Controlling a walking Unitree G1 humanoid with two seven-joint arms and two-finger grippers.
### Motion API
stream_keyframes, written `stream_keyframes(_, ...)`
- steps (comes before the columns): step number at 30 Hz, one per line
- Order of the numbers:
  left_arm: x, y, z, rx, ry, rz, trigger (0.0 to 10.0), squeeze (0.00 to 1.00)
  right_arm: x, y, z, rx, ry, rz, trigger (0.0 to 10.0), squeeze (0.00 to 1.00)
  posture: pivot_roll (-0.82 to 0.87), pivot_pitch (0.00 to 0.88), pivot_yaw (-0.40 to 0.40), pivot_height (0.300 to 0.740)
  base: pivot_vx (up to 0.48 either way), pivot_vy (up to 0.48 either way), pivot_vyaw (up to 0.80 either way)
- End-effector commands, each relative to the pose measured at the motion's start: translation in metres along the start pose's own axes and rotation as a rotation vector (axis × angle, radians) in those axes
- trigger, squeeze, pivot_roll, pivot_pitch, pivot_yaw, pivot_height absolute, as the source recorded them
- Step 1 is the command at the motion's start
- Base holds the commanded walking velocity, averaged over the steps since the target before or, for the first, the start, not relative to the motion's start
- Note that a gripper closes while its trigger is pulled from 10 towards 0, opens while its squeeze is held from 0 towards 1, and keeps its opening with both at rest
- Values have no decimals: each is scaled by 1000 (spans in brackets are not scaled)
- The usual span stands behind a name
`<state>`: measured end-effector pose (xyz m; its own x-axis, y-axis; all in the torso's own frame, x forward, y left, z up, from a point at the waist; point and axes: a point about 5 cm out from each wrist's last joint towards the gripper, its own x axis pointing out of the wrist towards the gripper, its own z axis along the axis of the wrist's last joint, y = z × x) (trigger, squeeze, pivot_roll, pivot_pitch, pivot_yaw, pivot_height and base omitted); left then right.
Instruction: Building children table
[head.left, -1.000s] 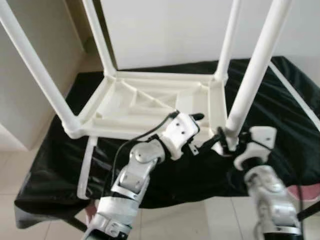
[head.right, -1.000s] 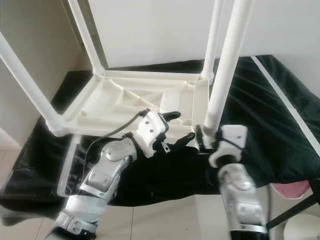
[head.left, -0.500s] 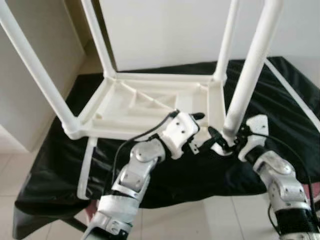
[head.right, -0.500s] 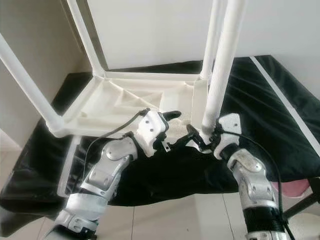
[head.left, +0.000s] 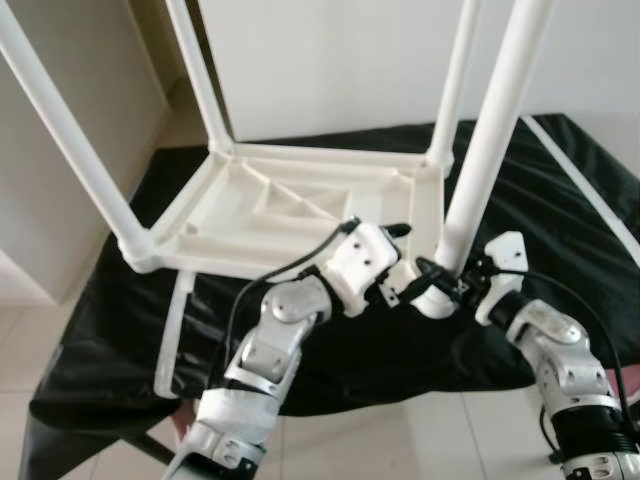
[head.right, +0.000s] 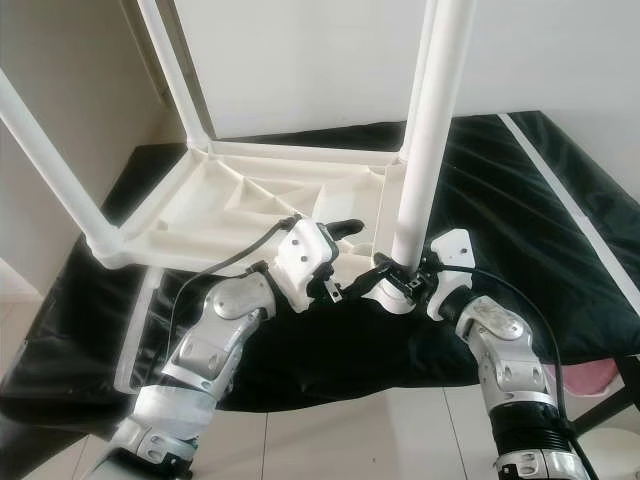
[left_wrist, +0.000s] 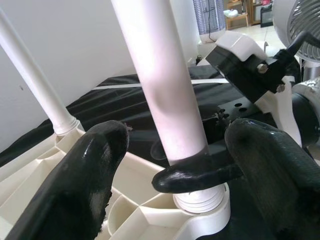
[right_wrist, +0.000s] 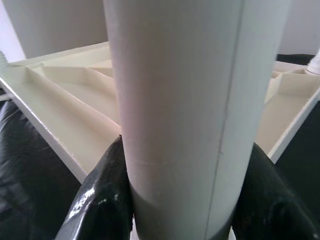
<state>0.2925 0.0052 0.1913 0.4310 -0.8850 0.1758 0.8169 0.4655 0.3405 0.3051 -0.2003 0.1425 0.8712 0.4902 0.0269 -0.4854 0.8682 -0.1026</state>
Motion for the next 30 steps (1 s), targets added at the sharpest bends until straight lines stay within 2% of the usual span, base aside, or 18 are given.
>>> stream_keyframes(1,1,3,-2,-11,1,52,10000,0,0,4,-8,18,39,-31,10000,0,-76,0,56,740,0,0,0)
stream_keyframes(5,3,2,-4,-23,8,53,10000,0,0,4,-10,29,66,-254,10000,0,-93,0,52,740,0,0,0)
stream_keyframes(6,4,2,-4,-32,8,53,10000,0,0,6,-10,65,69,-319,10000,0,-96,12,44,740,0,0,0)
stream_keyframes(7,4,2,-4,-32,8,53,10000,0,0,6,-10,65,69,-319,10000,0,-96,12,44,740,0,0,0)
stream_keyframes(8,5,1,-3,-42,8,55,10000,0,0,8,-9,94,66,-376,10000,0,-97,22,44,740,0,0,0)
stream_keyframes(9,6,2,-4,-53,10,73,10000,0,1,17,-8,118,61,-462,10000,0,-94,35,45,740,0,0,0)
stream_keyframes(11,6,3,-4,-53,11,84,10000,0,1,20,-8,117,57,-488,10000,0,-94,35,45,740,0,0,0)
stream_keyframes(13,5,6,-7,-125,27,113,10000,0,1,29,-9,146,54,-600,10000,0,-92,48,45,740,0,0,0)
stream_keyframes(14,5,6,-7,-125,27,113,10000,0,1,29,-9,146,54,-600,10000,0,-92,48,45,740,0,0,0)
stream_keyframes(18,-1,10,-6,-129,23,144,10000,0,0,44,-13,192,52,-770,10000,0,-78,61,49,740,0,0,0)
stream_keyframes(19,-1,10,-6,-129,23,144,10000,0,0,44,-13,192,52,-770,10000,0,-78,61,49,740,0,0,0)
stream_keyframes(20,-12,15,-10,-131,40,158,10000,0,6,59,-13,218,43,-739,10000,0,-71,62,54,740,0,0,0)
stream_keyframes(22,-16,18,-11,-124,51,163,10000,0,7,60,-13,207,44,-733,10000,0,-68,66,61,740,0,0,0)
stream_keyframes(25,-21,23,-14,-115,70,168,10000,0,-1,48,-13,170,39,-770,10000,0,-63,65,70,740,0,0,0)
stream_keyframes(28,-25,27,-14,-74,87,166,10000,0,-4,44,-10,136,38,-759,10000,0,-65,56,67,740,0,0,0)
stream_keyframes(30,-23,27,-11,-99,74,168,10000,0,-9,37,-5,138,8,-764,10000,0,-65,66,67,740,0,0,0)
